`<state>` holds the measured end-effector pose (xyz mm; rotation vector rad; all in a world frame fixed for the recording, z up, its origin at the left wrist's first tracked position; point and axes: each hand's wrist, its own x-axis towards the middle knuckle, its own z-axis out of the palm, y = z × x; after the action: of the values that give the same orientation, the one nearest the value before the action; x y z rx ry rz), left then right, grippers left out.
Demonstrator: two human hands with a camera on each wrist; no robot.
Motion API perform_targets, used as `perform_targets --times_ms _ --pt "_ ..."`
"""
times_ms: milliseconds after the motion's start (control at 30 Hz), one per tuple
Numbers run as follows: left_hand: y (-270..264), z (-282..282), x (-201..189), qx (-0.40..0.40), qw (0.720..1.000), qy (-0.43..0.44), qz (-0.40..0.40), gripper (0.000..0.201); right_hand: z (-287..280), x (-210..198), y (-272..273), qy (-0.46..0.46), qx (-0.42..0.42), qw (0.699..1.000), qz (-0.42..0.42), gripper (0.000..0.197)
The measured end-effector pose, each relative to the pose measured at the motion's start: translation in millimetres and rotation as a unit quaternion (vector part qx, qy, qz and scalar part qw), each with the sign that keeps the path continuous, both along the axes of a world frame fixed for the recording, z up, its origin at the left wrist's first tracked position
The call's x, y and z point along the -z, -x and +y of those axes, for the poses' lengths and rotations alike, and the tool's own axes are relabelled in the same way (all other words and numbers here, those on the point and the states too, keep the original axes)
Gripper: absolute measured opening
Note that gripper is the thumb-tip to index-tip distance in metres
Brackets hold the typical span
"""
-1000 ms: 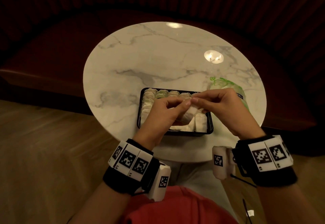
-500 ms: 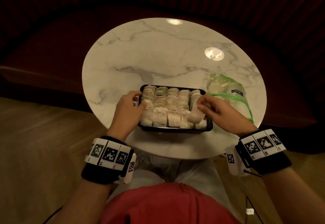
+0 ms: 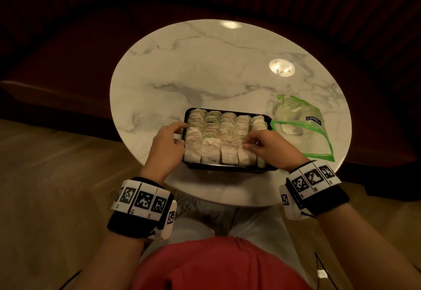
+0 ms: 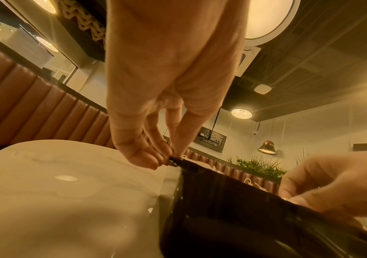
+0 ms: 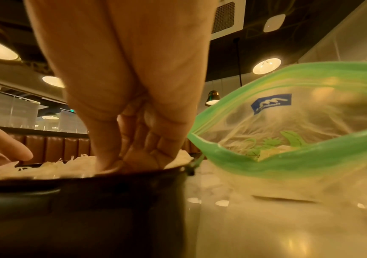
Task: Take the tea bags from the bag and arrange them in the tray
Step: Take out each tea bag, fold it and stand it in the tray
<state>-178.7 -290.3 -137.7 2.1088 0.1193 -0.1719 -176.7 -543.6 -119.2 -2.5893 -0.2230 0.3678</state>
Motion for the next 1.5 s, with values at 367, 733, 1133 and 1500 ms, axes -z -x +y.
perform_targets --times_ms 367,733,1133,1500 --pt "0.2 2.0 3.0 -0.004 1.000 0.014 -0.002 0.045 -0.5 4.9 -1.2 -0.002 0.086 0.992 -0.093 0.010" --pt "1.6 2.4 6.7 -0.007 0.999 0.033 -0.018 0.043 -16.7 -2.4 10.4 0.010 0.046 0.995 -0.090 0.020" --pt "1.7 2.9 6.9 -0.008 0.999 0.032 -0.018 0.043 -3.7 3.7 14.6 0.085 0.043 0.991 -0.096 0.041" --pt "2.5 2.0 6.9 -0.002 0.999 0.026 -0.031 0.042 6.3 -5.9 19.8 0.164 -0.016 0.984 -0.060 0.038"
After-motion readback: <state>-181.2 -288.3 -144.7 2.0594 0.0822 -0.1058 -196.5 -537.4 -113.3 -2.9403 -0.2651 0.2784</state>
